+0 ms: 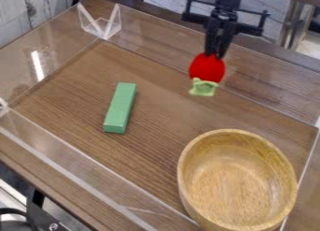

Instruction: Move the red fruit to the right

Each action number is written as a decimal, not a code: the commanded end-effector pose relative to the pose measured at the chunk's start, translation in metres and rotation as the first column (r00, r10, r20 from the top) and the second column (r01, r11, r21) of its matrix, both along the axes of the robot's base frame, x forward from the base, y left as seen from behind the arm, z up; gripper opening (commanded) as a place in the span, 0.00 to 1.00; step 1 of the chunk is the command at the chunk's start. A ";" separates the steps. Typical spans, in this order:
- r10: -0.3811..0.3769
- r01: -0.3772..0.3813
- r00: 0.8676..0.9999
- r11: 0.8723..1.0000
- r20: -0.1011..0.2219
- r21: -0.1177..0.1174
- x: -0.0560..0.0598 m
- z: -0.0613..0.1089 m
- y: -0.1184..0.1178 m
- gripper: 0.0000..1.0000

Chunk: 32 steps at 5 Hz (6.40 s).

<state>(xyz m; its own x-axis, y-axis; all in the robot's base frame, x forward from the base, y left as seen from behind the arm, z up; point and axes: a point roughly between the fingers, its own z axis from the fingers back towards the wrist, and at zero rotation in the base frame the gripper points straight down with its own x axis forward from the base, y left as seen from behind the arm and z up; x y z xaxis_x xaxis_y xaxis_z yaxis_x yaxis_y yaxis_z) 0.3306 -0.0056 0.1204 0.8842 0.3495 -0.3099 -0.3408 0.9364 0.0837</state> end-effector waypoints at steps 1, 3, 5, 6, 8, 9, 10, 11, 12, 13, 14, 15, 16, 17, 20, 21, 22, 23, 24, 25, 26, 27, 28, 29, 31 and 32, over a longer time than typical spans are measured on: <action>-0.044 0.044 0.995 0.999 0.084 0.000 -0.006 0.022 0.012 0.00; -0.077 0.077 0.994 0.997 0.079 0.001 -0.008 -0.005 0.030 0.00; -0.001 0.000 0.996 1.000 0.090 0.007 0.007 -0.030 0.028 0.00; -0.010 0.009 0.993 1.000 0.117 0.003 0.010 -0.039 0.022 0.00; -0.142 0.145 0.980 0.989 0.137 -0.012 0.009 -0.041 0.018 0.00; -0.188 0.192 0.972 0.981 0.139 -0.018 0.007 -0.038 0.013 0.00; -0.225 0.230 0.964 0.973 0.140 -0.024 0.004 -0.036 0.008 0.00; -0.256 0.263 0.956 0.964 0.144 -0.032 0.006 -0.035 0.002 0.00; -0.279 0.288 0.948 0.957 0.152 -0.041 0.008 -0.032 -0.003 0.00; -0.286 0.297 0.944 0.954 0.162 -0.048 0.004 -0.023 0.009 0.00; -0.288 0.300 0.943 0.952 0.167 -0.053 0.002 -0.019 0.023 0.00; -0.276 0.291 0.944 0.955 0.180 -0.057 -0.001 -0.014 0.023 0.00; -0.278 0.294 0.940 0.954 0.198 -0.057 -0.003 -0.011 0.021 0.00; -0.299 0.316 0.932 0.947 0.205 -0.054 0.000 -0.013 0.015 0.00; -0.412 0.432 0.884 0.901 0.222 -0.046 -0.033 0.007 -0.033 0.00; -0.471 0.493 0.855 0.868 0.217 -0.056 -0.049 0.010 -0.039 0.00; -0.514 0.539 0.831 0.839 0.214 -0.075 -0.072 0.011 -0.063 0.00; -0.550 0.575 0.810 0.813 0.204 -0.092 -0.086 0.007 -0.088 0.00; -0.577 0.603 0.793 0.788 0.198 -0.120 -0.098 -0.005 -0.106 0.00; -0.588 0.615 0.786 0.776 0.192 -0.141 -0.104 -0.016 -0.115 0.00; -0.599 0.626 0.778 0.764 0.189 -0.158 -0.116 -0.023 -0.112 0.00; -0.604 0.632 0.773 0.757 0.191 -0.166 -0.124 -0.026 -0.106 1.00; -0.585 0.612 0.790 0.773 0.186 -0.167 -0.124 -0.022 -0.108 1.00; -0.591 0.614 0.789 0.775 0.168 -0.154 -0.123 -0.017 -0.112 1.00; -0.649 0.668 0.744 0.729 0.163 -0.148 -0.124 -0.023 -0.120 1.00; -0.680 0.698 0.716 0.701 0.158 -0.145 -0.123 -0.028 -0.120 1.00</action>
